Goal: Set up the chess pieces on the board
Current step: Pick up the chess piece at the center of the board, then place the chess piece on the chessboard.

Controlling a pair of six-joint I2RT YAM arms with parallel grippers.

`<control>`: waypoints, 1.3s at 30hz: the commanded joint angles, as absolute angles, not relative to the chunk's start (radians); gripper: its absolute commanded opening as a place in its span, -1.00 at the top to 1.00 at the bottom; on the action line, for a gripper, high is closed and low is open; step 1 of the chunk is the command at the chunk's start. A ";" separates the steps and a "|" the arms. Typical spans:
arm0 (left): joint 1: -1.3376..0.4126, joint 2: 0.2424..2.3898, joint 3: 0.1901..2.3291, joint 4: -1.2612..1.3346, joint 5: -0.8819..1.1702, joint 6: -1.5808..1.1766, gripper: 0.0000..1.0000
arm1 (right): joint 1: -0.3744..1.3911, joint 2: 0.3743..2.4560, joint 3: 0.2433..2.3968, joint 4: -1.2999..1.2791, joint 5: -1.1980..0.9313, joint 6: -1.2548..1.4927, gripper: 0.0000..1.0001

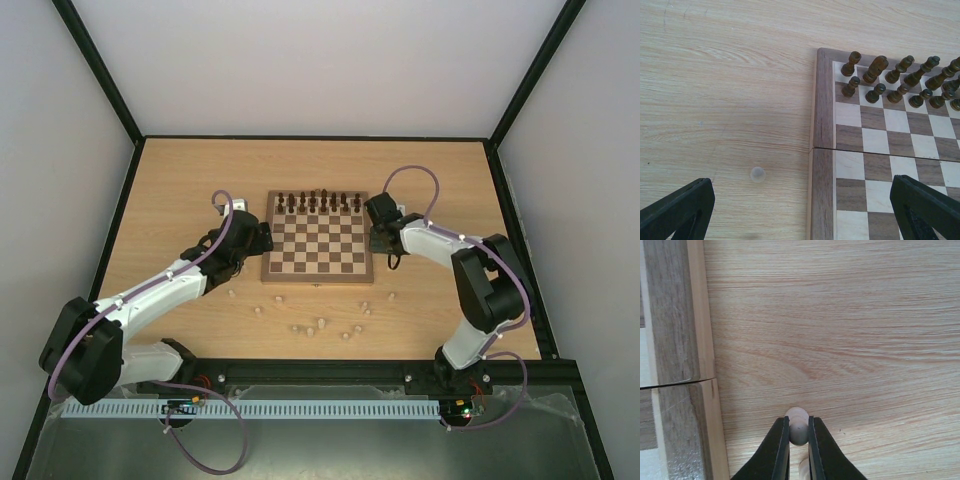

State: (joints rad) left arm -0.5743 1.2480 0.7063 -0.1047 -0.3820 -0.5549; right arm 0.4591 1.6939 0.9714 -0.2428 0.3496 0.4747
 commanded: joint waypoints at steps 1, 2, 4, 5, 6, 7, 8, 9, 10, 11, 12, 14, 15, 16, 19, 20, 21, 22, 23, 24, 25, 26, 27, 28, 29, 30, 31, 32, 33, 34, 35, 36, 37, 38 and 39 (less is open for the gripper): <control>-0.568 1.250 0.735 -0.122 -0.388 -0.561 -0.98 | 0.474 1.613 0.969 -0.287 0.365 0.470 0.95; -0.568 1.249 0.735 -0.122 -0.389 -0.561 -0.98 | 0.482 1.583 0.963 -0.283 0.367 0.466 0.95; -0.567 1.249 0.733 -0.122 -0.393 -0.561 -0.98 | 0.500 1.543 0.954 -0.279 0.377 0.461 0.95; -0.566 1.250 0.732 -0.122 -0.393 -0.561 -0.98 | 0.508 1.529 0.952 -0.278 0.381 0.458 0.95; -0.566 1.250 0.734 -0.123 -0.392 -0.561 -0.98 | 0.517 1.517 0.952 -0.278 0.380 0.456 0.95; -0.567 1.249 0.734 -0.124 -0.391 -0.561 -0.98 | 0.527 1.508 0.951 -0.277 0.372 0.451 0.95; -0.566 1.248 0.735 -0.124 -0.390 -0.561 -0.98 | 0.538 1.504 0.951 -0.274 0.361 0.445 0.95; -0.566 1.247 0.734 -0.124 -0.391 -0.561 -0.98 | 0.552 1.502 0.954 -0.271 0.349 0.438 0.95; -0.566 1.245 0.733 -0.125 -0.392 -0.561 -0.98 | 0.568 1.504 0.958 -0.267 0.345 0.430 0.95; -0.565 1.245 0.732 -0.126 -0.393 -0.561 -0.98 | 0.589 1.508 0.962 -0.264 0.342 0.420 0.95; -0.565 1.244 0.733 -0.126 -0.392 -0.561 -0.98 | 0.610 1.517 0.967 -0.264 0.341 0.410 0.95; -0.565 1.242 0.732 -0.126 -0.393 -0.561 -0.98 | 0.658 1.541 0.987 -0.268 0.349 0.393 0.94; -0.566 1.239 0.733 -0.127 -0.393 -0.561 -0.98 | 0.671 1.555 0.997 -0.269 0.354 0.384 0.94; -0.565 1.236 0.732 -0.128 -0.393 -0.561 -0.98 | 0.694 1.568 1.006 -0.267 0.358 0.374 0.94; -0.566 1.225 0.730 -0.127 -0.398 -0.561 -0.98 | 0.759 1.607 1.040 -0.271 0.377 0.352 0.94; -0.565 1.223 0.730 -0.128 -0.400 -0.561 -0.98 | 0.773 1.619 1.054 -0.273 0.377 0.347 0.94; -0.564 1.223 0.730 -0.130 -0.401 -0.561 -0.98 | 0.783 1.631 1.064 -0.274 0.373 0.344 0.93; -0.564 1.223 0.729 -0.129 -0.401 -0.561 -0.98 | 0.792 1.642 1.074 -0.275 0.364 0.344 0.93; -0.564 1.224 0.730 -0.129 -0.402 -0.561 -0.98 | 0.796 1.650 1.082 -0.275 0.347 0.344 0.93; -0.563 1.224 0.730 -0.129 -0.402 -0.562 -0.98 | 0.802 1.656 1.086 -0.268 0.333 0.343 0.93; -0.563 1.225 0.730 -0.129 -0.402 -0.562 -0.98 | 0.807 1.661 1.090 -0.262 0.317 0.344 0.93; -0.563 1.226 0.730 -0.130 -0.403 -0.563 -0.98 | 0.808 1.665 1.094 -0.258 0.299 0.344 0.92; -0.562 1.226 0.730 -0.131 -0.403 -0.562 -0.98 | 0.810 1.672 1.098 -0.254 0.283 0.344 0.92; -0.560 1.225 0.729 -0.131 -0.404 -0.563 -0.98 | 0.810 1.677 1.101 -0.251 0.274 0.344 0.92; -0.560 1.226 0.729 -0.130 -0.405 -0.561 -0.98 | 0.809 1.682 1.104 -0.248 0.263 0.342 0.92; -0.561 1.225 0.729 -0.130 -0.405 -0.561 -0.98 | 0.810 1.686 1.104 -0.243 0.252 0.340 0.92; -0.559 1.224 0.730 -0.132 -0.406 -0.561 -0.98 | 0.810 1.689 1.104 -0.237 0.244 0.338 0.91; -0.560 1.224 0.730 -0.133 -0.408 -0.561 -0.98 | 0.808 1.692 1.104 -0.231 0.231 0.336 0.91; -0.558 1.223 0.730 -0.133 -0.409 -0.561 -0.98 | 0.809 1.695 1.104 -0.226 0.219 0.333 0.91; -0.557 1.223 0.730 -0.135 -0.411 -0.561 -0.98 | 0.810 1.698 1.104 -0.221 0.206 0.332 0.91; -0.556 1.220 0.730 -0.135 -0.411 -0.561 -0.98 | 0.811 1.702 1.104 -0.218 0.194 0.330 0.91; -0.555 1.218 0.729 -0.135 -0.411 -0.561 -0.98 | 0.811 1.706 1.106 -0.216 0.186 0.329 0.91; -0.554 1.217 0.727 -0.135 -0.411 -0.561 -0.98 | 0.811 1.708 1.106 -0.215 0.183 0.328 0.91; -0.554 1.216 0.728 -0.134 -0.411 -0.561 -0.98 | 0.813 1.710 1.106 -0.213 0.183 0.328 0.91; -0.553 1.217 0.728 -0.134 -0.411 -0.561 -0.98 | 0.814 1.711 1.105 -0.212 0.181 0.327 0.91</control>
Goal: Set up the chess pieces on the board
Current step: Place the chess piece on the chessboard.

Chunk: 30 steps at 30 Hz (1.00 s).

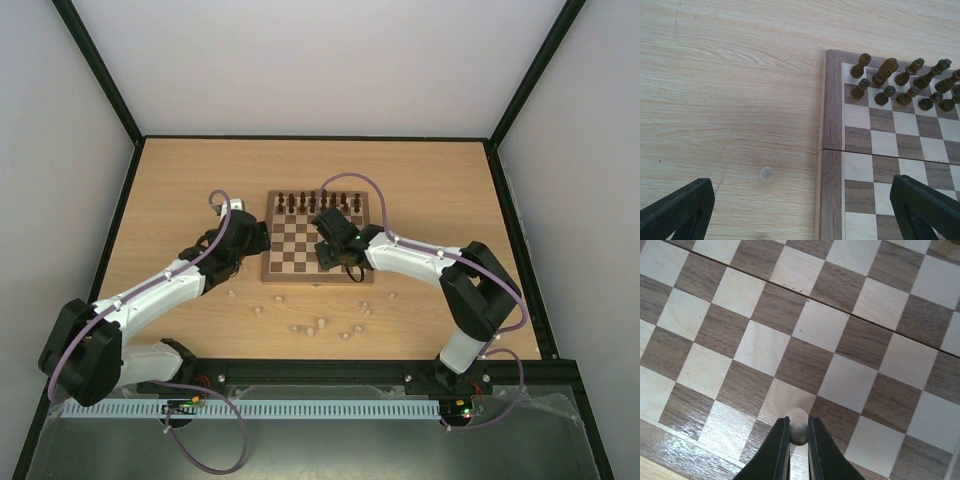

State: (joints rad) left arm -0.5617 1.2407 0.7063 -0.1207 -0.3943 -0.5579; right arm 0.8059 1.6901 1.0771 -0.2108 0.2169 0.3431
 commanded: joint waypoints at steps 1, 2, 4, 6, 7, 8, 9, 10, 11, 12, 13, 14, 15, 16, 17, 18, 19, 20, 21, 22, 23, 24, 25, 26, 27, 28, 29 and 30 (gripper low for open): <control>-0.553 1.218 0.729 -0.135 -0.410 -0.561 -0.98 | 0.816 1.711 1.105 -0.213 0.182 0.327 0.90; -0.553 1.218 0.729 -0.135 -0.410 -0.561 -0.98 | 0.816 1.712 1.107 -0.211 0.182 0.327 0.90; -0.552 1.220 0.729 -0.135 -0.408 -0.560 -0.98 | 0.818 1.717 1.108 -0.211 0.181 0.326 0.90; -0.554 1.220 0.730 -0.135 -0.409 -0.561 -0.98 | 0.818 1.723 1.110 -0.209 0.182 0.326 0.89; -0.554 1.220 0.729 -0.135 -0.408 -0.561 -0.98 | 0.819 1.727 1.111 -0.209 0.183 0.326 0.89; -0.554 1.220 0.729 -0.135 -0.408 -0.561 -0.98 | 0.819 1.730 1.113 -0.207 0.184 0.325 0.89; -0.554 1.220 0.729 -0.135 -0.408 -0.561 -0.98 | 0.820 1.733 1.114 -0.209 0.185 0.325 0.88; -0.553 1.220 0.729 -0.135 -0.408 -0.561 -0.98 | 0.819 1.736 1.116 -0.209 0.186 0.325 0.88; -0.554 1.218 0.730 -0.135 -0.408 -0.561 -0.98 | 0.820 1.738 1.117 -0.209 0.186 0.325 0.88; -0.554 1.217 0.728 -0.135 -0.409 -0.561 -0.98 | 0.820 1.740 1.117 -0.209 0.186 0.325 0.88; -0.553 1.216 0.728 -0.135 -0.409 -0.561 -0.98 | 0.819 1.741 1.117 -0.209 0.189 0.325 0.88; -0.552 1.216 0.729 -0.135 -0.409 -0.561 -0.98 | 0.820 1.743 1.117 -0.209 0.191 0.325 0.87; -0.552 1.218 0.728 -0.135 -0.410 -0.561 -0.98 | 0.820 1.745 1.118 -0.210 0.195 0.326 0.85; -0.552 1.219 0.729 -0.135 -0.410 -0.561 -0.98 | 0.819 1.747 1.118 -0.210 0.198 0.327 0.81; -0.552 1.219 0.729 -0.135 -0.410 -0.561 -0.98 | 0.819 1.747 1.117 -0.210 0.198 0.327 0.77; -0.552 1.220 0.729 -0.135 -0.410 -0.561 -0.98 | 0.820 1.745 1.117 -0.210 0.198 0.327 0.74; -0.551 1.220 0.730 -0.136 -0.410 -0.561 -0.98 | 0.819 1.744 1.117 -0.209 0.198 0.328 0.71; -0.552 1.220 0.729 -0.135 -0.410 -0.561 -0.98 | 0.819 1.743 1.117 -0.209 0.198 0.328 0.67; -0.552 1.220 0.730 -0.136 -0.411 -0.563 -0.98 | 0.819 1.741 1.115 -0.208 0.199 0.328 0.63; -0.552 1.220 0.730 -0.136 -0.413 -0.563 -0.98 | 0.819 1.737 1.112 -0.206 0.200 0.328 0.58; -0.552 1.220 0.728 -0.136 -0.415 -0.562 -0.98 | 0.820 1.733 1.110 -0.205 0.201 0.328 0.53; -0.552 1.221 0.728 -0.138 -0.418 -0.565 -0.98 | 0.819 1.726 1.108 -0.203 0.201 0.328 0.50; -0.551 1.221 0.728 -0.139 -0.423 -0.567 -0.98 | 0.819 1.721 1.104 -0.200 0.202 0.330 0.45; -0.550 1.221 0.726 -0.140 -0.427 -0.568 -0.98 | 0.820 1.712 1.101 -0.197 0.203 0.331 0.39; -0.550 1.221 0.727 -0.140 -0.429 -0.569 -0.98 | 0.820 1.703 1.095 -0.195 0.206 0.332 0.31; -0.549 1.221 0.726 -0.141 -0.431 -0.569 -0.98 | 0.820 1.694 1.090 -0.191 0.211 0.335 0.22; -0.548 1.222 0.728 -0.144 -0.436 -0.573 -0.98 | 0.820 1.681 1.084 -0.187 0.217 0.338 0.13; -0.546 1.225 0.729 -0.149 -0.438 -0.577 -0.98 | 0.820 1.668 1.073 -0.183 0.222 0.341 0.05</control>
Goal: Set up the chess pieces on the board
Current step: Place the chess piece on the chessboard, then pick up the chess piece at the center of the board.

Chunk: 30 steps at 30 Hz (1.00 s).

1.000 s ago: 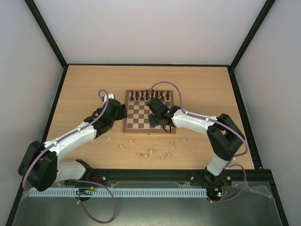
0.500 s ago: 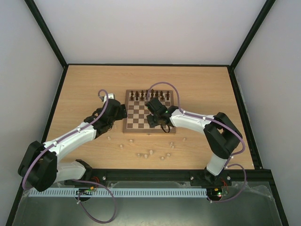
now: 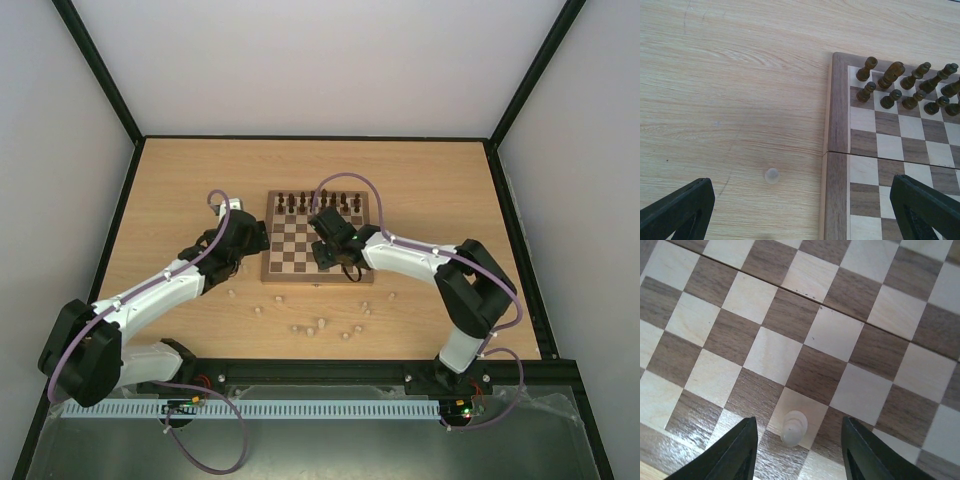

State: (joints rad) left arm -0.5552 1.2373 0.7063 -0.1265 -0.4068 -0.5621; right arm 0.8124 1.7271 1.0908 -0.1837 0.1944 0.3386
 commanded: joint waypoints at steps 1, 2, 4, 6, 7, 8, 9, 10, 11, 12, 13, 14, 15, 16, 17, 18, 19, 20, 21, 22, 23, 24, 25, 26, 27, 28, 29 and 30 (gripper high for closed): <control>-0.544 1.228 0.729 -0.150 -0.441 -0.578 -0.98 | 0.820 1.653 1.064 -0.179 0.227 0.344 -0.02; -0.544 1.231 0.729 -0.150 -0.444 -0.579 -0.98 | 0.819 1.637 1.054 -0.176 0.233 0.348 -0.08; -0.536 1.241 0.728 -0.152 -0.449 -0.583 -0.98 | 0.819 1.598 1.034 -0.169 0.246 0.355 -0.17; -0.524 1.253 0.723 -0.145 -0.438 -0.591 -0.98 | 0.820 1.558 1.010 -0.162 0.257 0.359 -0.21; -0.516 1.261 0.720 -0.136 -0.420 -0.590 -0.98 | 0.820 1.539 1.000 -0.158 0.264 0.362 -0.21; -0.509 1.270 0.718 -0.130 -0.405 -0.590 -0.98 | 0.820 1.523 0.991 -0.155 0.270 0.365 -0.21; -0.501 1.283 0.719 -0.129 -0.394 -0.592 -0.98 | 0.820 1.508 0.983 -0.154 0.274 0.368 -0.21; -0.495 1.301 0.722 -0.132 -0.384 -0.593 -0.98 | 0.820 1.497 0.975 -0.153 0.279 0.370 -0.21; -0.486 1.319 0.728 -0.133 -0.371 -0.594 -0.98 | 0.819 1.487 0.970 -0.153 0.283 0.370 -0.21; -0.475 1.338 0.731 -0.133 -0.354 -0.594 -0.98 | 0.820 1.481 0.965 -0.153 0.287 0.371 -0.21; -0.460 1.360 0.733 -0.129 -0.334 -0.592 -0.98 | 0.820 1.477 0.961 -0.153 0.290 0.372 -0.21; -0.450 1.380 0.735 -0.124 -0.311 -0.592 -0.98 | 0.819 1.476 0.958 -0.153 0.290 0.373 -0.21; -0.439 1.400 0.737 -0.120 -0.288 -0.591 -0.98 | 0.820 1.473 0.956 -0.153 0.290 0.374 -0.20; -0.430 1.420 0.739 -0.116 -0.266 -0.590 -0.98 | 0.821 1.472 0.952 -0.153 0.289 0.375 -0.20; -0.421 1.437 0.742 -0.111 -0.239 -0.590 -0.98 | 0.820 1.471 0.950 -0.152 0.288 0.376 -0.21; -0.414 1.451 0.741 -0.105 -0.216 -0.590 -0.98 | 0.819 1.469 0.948 -0.152 0.287 0.376 -0.20; -0.407 1.463 0.740 -0.098 -0.196 -0.588 -0.98 | 0.819 1.467 0.946 -0.152 0.285 0.377 -0.20; -0.402 1.476 0.740 -0.094 -0.186 -0.588 -0.98 | 0.819 1.465 0.944 -0.151 0.284 0.377 -0.20; -0.399 1.484 0.743 -0.092 -0.183 -0.585 -0.98 | 0.819 1.463 0.943 -0.151 0.282 0.378 -0.20; -0.398 1.496 0.745 -0.093 -0.183 -0.585 -0.98 | 0.820 1.461 0.940 -0.150 0.281 0.377 -0.19; -0.397 1.503 0.746 -0.091 -0.183 -0.583 -0.98 | 0.819 1.459 0.938 -0.149 0.281 0.377 -0.19; -0.397 1.511 0.747 -0.090 -0.181 -0.583 -0.98 | 0.820 1.459 0.939 -0.149 0.280 0.377 -0.19; -0.397 1.517 0.749 -0.090 -0.181 -0.582 -0.98 | 0.819 1.459 0.938 -0.149 0.278 0.377 -0.19; -0.398 1.524 0.752 -0.091 -0.181 -0.582 -0.98 | 0.819 1.460 0.939 -0.148 0.278 0.378 -0.18; -0.397 1.530 0.753 -0.089 -0.180 -0.582 -0.98 | 0.820 1.461 0.939 -0.147 0.278 0.379 -0.18; -0.397 1.535 0.753 -0.087 -0.181 -0.586 -0.98 | 0.820 1.462 0.939 -0.147 0.277 0.380 -0.18; -0.397 1.540 0.755 -0.084 -0.181 -0.587 -0.94 | 0.819 1.462 0.936 -0.147 0.277 0.379 -0.17; -0.396 1.546 0.754 -0.082 -0.182 -0.587 -0.88 | 0.819 1.462 0.937 -0.146 0.278 0.380 -0.17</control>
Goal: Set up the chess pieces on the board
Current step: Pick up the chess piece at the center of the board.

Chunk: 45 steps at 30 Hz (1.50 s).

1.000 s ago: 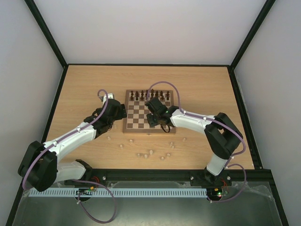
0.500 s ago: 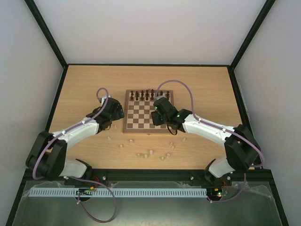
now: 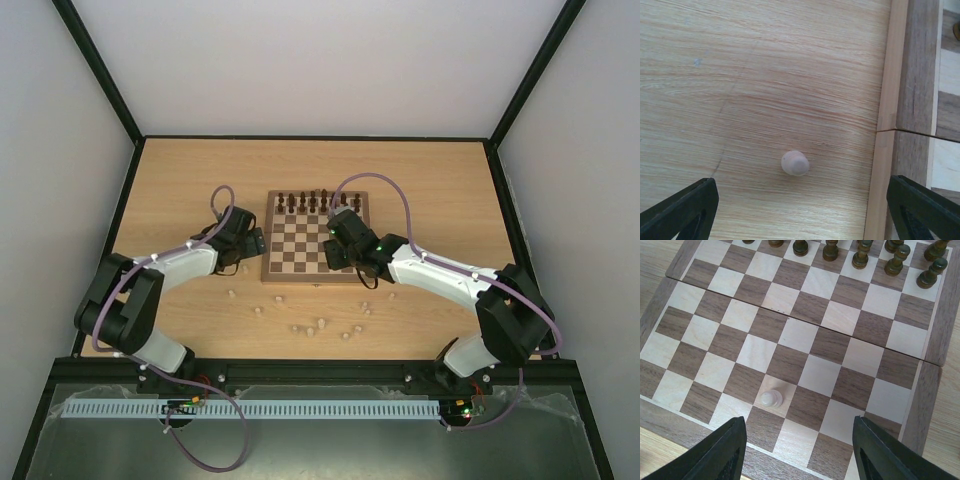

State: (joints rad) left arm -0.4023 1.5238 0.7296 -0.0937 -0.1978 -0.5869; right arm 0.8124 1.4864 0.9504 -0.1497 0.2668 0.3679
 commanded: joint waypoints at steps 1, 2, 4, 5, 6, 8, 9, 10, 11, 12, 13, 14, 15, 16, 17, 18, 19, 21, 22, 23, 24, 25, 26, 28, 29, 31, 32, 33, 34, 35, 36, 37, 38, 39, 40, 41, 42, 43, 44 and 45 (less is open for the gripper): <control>-0.395 1.552 0.757 -0.082 -0.183 -0.587 -0.80 | 0.819 1.463 0.936 -0.147 0.279 0.380 -0.17; -0.395 1.557 0.758 -0.082 -0.186 -0.586 -0.69 | 0.819 1.463 0.937 -0.148 0.280 0.380 -0.17; -0.394 1.564 0.760 -0.080 -0.191 -0.583 -0.49 | 0.819 1.463 0.936 -0.149 0.287 0.384 -0.17; -0.394 1.567 0.761 -0.080 -0.194 -0.582 -0.36 | 0.820 1.463 0.937 -0.149 0.288 0.384 -0.17; -0.394 1.567 0.761 -0.081 -0.198 -0.583 -0.27 | 0.819 1.463 0.936 -0.149 0.287 0.383 -0.17; -0.394 1.565 0.762 -0.079 -0.203 -0.580 -0.05 | 0.819 1.465 0.936 -0.147 0.285 0.383 -0.17; -0.394 1.565 0.763 -0.080 -0.208 -0.577 0.01 | 0.820 1.465 0.937 -0.147 0.283 0.383 -0.16; -0.394 1.565 0.762 -0.080 -0.214 -0.577 0.08 | 0.820 1.466 0.935 -0.146 0.282 0.383 -0.16; -0.394 1.565 0.765 -0.081 -0.219 -0.576 0.15 | 0.819 1.466 0.935 -0.146 0.281 0.383 -0.16; -0.394 1.568 0.767 -0.081 -0.225 -0.575 0.19 | 0.820 1.466 0.936 -0.146 0.278 0.383 -0.16; -0.394 1.572 0.769 -0.082 -0.231 -0.575 0.22 | 0.819 1.466 0.936 -0.145 0.279 0.383 -0.16; -0.394 1.578 0.770 -0.084 -0.235 -0.575 0.24 | 0.819 1.465 0.935 -0.145 0.278 0.383 -0.16; -0.394 1.584 0.773 -0.083 -0.239 -0.574 0.25 | 0.819 1.467 0.934 -0.144 0.277 0.383 -0.16; -0.394 1.590 0.774 -0.083 -0.240 -0.573 0.26 | 0.819 1.467 0.935 -0.145 0.273 0.383 -0.16; -0.394 1.596 0.777 -0.083 -0.244 -0.573 0.27 | 0.820 1.466 0.934 -0.143 0.272 0.383 -0.16; -0.394 1.601 0.779 -0.083 -0.247 -0.574 0.27 | 0.820 1.468 0.934 -0.143 0.272 0.384 -0.16; -0.394 1.606 0.781 -0.081 -0.250 -0.572 0.28 | 0.819 1.468 0.936 -0.144 0.269 0.384 -0.16; -0.394 1.618 0.787 -0.082 -0.255 -0.570 0.31 | 0.820 1.468 0.934 -0.143 0.268 0.385 -0.16; -0.394 1.620 0.788 -0.083 -0.255 -0.569 0.34 | 0.820 1.468 0.933 -0.143 0.269 0.384 -0.15; -0.394 1.622 0.790 -0.083 -0.256 -0.569 0.37 | 0.820 1.467 0.933 -0.144 0.268 0.385 -0.15; -0.394 1.624 0.791 -0.082 -0.257 -0.569 0.40 | 0.820 1.465 0.932 -0.144 0.268 0.385 -0.16; -0.394 1.626 0.792 -0.081 -0.259 -0.568 0.43 | 0.819 1.464 0.931 -0.141 0.270 0.385 -0.15; -0.394 1.627 0.794 -0.081 -0.258 -0.568 0.46 | 0.820 1.463 0.932 -0.142 0.269 0.385 -0.16; -0.394 1.627 0.796 -0.082 -0.258 -0.566 0.50 | 0.820 1.463 0.931 -0.141 0.268 0.385 -0.15; -0.394 1.625 0.794 -0.081 -0.261 -0.565 0.51 | 0.819 1.463 0.931 -0.141 0.267 0.385 -0.15; -0.395 1.620 0.794 -0.083 -0.270 -0.564 0.55 | 0.819 1.465 0.931 -0.141 0.263 0.385 -0.15; -0.394 1.617 0.792 -0.084 -0.272 -0.563 0.58 | 0.819 1.464 0.930 -0.140 0.262 0.384 -0.15; -0.394 1.617 0.792 -0.082 -0.273 -0.563 0.61 | 0.820 1.464 0.931 -0.140 0.262 0.385 -0.15; -0.394 1.617 0.793 -0.083 -0.272 -0.562 0.68 | 0.820 1.464 0.930 -0.141 0.262 0.385 -0.15; -0.394 1.618 0.793 -0.083 -0.272 -0.562 0.72 | 0.820 1.463 0.930 -0.140 0.260 0.385 -0.15; -0.394 1.621 0.794 -0.083 -0.271 -0.561 0.78 | 0.819 1.463 0.929 -0.140 0.259 0.385 -0.15; -0.395 1.624 0.795 -0.085 -0.269 -0.561 0.83 | 0.820 1.463 0.930 -0.140 0.259 0.385 -0.15; -0.394 1.626 0.797 -0.086 -0.268 -0.560 0.90 | 0.819 1.462 0.931 -0.141 0.258 0.385 -0.15; -0.394 1.625 0.797 -0.087 -0.268 -0.560 0.95 | 0.820 1.461 0.929 -0.140 0.258 0.386 -0.14; -0.395 1.625 0.798 -0.089 -0.269 -0.559 0.96 | 0.819 1.459 0.927 -0.141 0.258 0.387 -0.14; -0.394 1.621 0.797 -0.092 -0.271 -0.558 0.96 | 0.819 1.458 0.927 -0.141 0.260 0.387 -0.14; -0.395 1.616 0.799 -0.097 -0.276 -0.557 0.96 | 0.820 1.454 0.927 -0.142 0.262 0.387 -0.14; -0.398 1.609 0.800 -0.103 -0.282 -0.556 0.96 | 0.820 1.450 0.925 -0.143 0.263 0.388 -0.14; -0.404 1.596 0.802 -0.112 -0.291 -0.554 0.96 | 0.820 1.445 0.924 -0.142 0.267 0.389 -0.14; -0.412 1.574 0.805 -0.124 -0.304 -0.551 0.96 | 0.819 1.440 0.923 -0.141 0.269 0.390 -0.14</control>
